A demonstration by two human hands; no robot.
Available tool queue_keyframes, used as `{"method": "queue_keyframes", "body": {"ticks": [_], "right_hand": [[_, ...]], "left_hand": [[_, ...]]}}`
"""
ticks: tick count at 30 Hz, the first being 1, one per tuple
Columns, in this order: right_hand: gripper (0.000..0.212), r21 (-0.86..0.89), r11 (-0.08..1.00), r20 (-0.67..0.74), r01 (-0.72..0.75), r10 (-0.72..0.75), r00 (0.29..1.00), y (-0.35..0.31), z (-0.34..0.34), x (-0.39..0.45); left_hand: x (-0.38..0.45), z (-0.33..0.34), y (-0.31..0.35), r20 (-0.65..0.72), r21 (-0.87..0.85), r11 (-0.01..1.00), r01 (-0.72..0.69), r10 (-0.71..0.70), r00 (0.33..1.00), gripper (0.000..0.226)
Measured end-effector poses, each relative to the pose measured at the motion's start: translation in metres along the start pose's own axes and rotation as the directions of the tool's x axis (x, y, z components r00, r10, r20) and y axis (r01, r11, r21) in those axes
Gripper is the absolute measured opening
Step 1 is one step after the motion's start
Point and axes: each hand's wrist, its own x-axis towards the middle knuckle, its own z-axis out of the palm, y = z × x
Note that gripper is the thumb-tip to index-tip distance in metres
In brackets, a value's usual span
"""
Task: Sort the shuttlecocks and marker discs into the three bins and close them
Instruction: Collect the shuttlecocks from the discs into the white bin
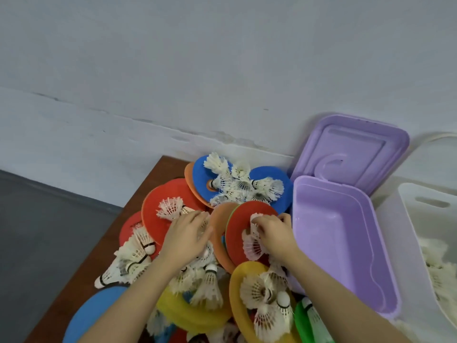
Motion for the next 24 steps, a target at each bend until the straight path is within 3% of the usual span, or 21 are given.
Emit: {"method": "queue_keyframes", "body": {"ticks": [9, 15, 24], "right_hand": [[0.021, 0.041, 0.993, -0.287, 0.109, -0.093, 0.953, -0.020, 0.014, -0.010], [0.018, 0.089, 0.987, -0.385, 0.132, -0.088, 0.919, -0.019, 0.006, -0.022], [0.019, 0.265, 0.945, -0.408, 0.192, -0.070, 0.910, -0.010, -0.019, -0.045]], "left_hand": [[-0.047, -0.002, -0.014, 0.024, 0.031, 0.986, -0.161, 0.160, 0.987, 0.089], [-0.053, 0.007, -0.008, -0.074, 0.139, 0.976, -0.167, 0.178, 0.981, 0.062], [-0.052, -0.016, 0.013, -0.307, 0.010, 0.987, -0.161, 0.156, 0.939, 0.052]]}}
